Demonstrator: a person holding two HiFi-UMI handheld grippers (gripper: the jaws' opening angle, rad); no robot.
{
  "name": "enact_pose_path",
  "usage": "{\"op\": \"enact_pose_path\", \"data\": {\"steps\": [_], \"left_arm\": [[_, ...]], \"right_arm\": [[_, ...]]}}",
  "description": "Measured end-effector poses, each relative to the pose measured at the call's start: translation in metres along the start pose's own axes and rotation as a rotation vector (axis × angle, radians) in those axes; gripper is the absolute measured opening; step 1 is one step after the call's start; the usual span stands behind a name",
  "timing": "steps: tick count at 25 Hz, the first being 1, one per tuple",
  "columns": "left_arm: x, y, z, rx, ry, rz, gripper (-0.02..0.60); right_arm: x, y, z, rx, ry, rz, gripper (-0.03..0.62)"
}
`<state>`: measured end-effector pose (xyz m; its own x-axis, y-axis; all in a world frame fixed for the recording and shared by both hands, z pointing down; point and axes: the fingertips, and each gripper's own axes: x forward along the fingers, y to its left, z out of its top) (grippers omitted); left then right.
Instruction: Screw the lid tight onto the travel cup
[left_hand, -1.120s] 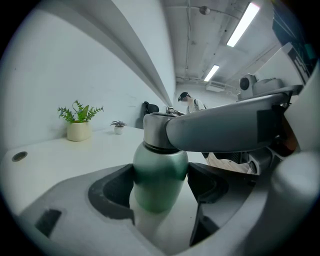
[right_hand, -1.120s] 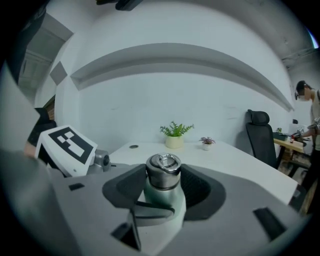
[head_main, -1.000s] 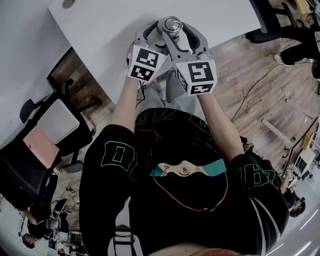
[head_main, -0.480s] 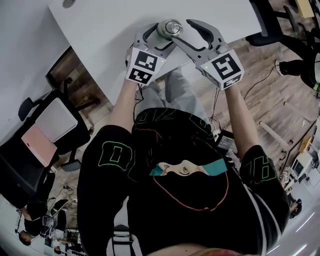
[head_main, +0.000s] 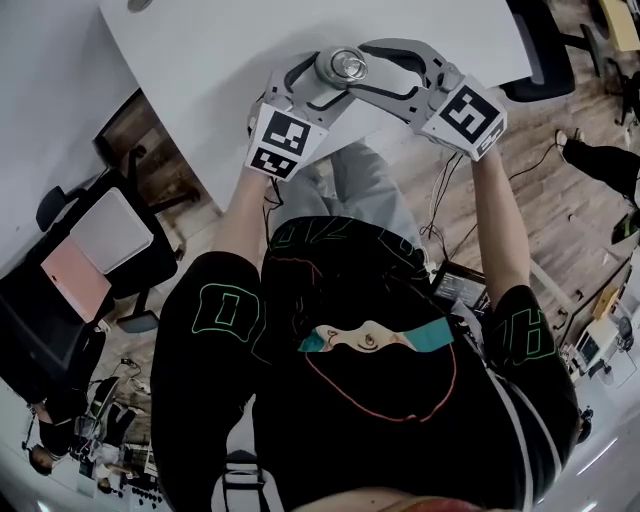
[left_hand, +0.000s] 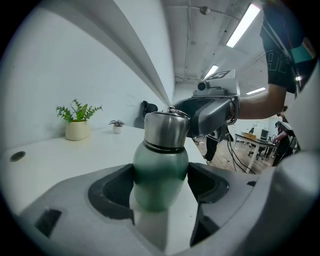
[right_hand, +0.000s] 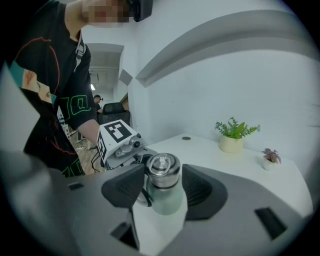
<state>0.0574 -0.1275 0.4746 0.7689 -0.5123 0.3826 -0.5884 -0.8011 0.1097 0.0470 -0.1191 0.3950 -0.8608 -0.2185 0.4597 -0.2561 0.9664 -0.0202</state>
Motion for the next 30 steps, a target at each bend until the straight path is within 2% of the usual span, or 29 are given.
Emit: {"op": "enact_pose_path", "data": {"steps": [6, 11, 15, 25, 30], "left_arm": [[-0.0008, 0.0, 0.0004, 0.003, 0.001, -0.012, 0.348], [0.0001, -0.0011, 0.0013, 0.009, 0.0, -0.011, 0.348], [-0.0005, -0.0006, -0.0005, 0.005, -0.003, -0.002, 0.348], [0.0039, 0.0013, 0.0009, 0.005, -0.001, -0.006, 0.348], [0.0007, 0.0012, -0.0008, 0.001, -0.005, 0.001, 0.348]], "right_arm": [[0.0069, 0.0017, 0.0004, 0.0, 0.009, 0.105, 0.229], [0.0054, 0.0012, 0.0003, 0.015, -0.036, 0.091, 0.225], [0.0067, 0.0002, -0.0012, 0.036, -0.059, 0.004, 0.224], [0.0032, -0.0052, -0.0046, 0.132, -0.113, -0.279, 0.224], [0.0038, -0.0033, -0.0066, 0.213, -0.141, -0.455, 0.224]]}}
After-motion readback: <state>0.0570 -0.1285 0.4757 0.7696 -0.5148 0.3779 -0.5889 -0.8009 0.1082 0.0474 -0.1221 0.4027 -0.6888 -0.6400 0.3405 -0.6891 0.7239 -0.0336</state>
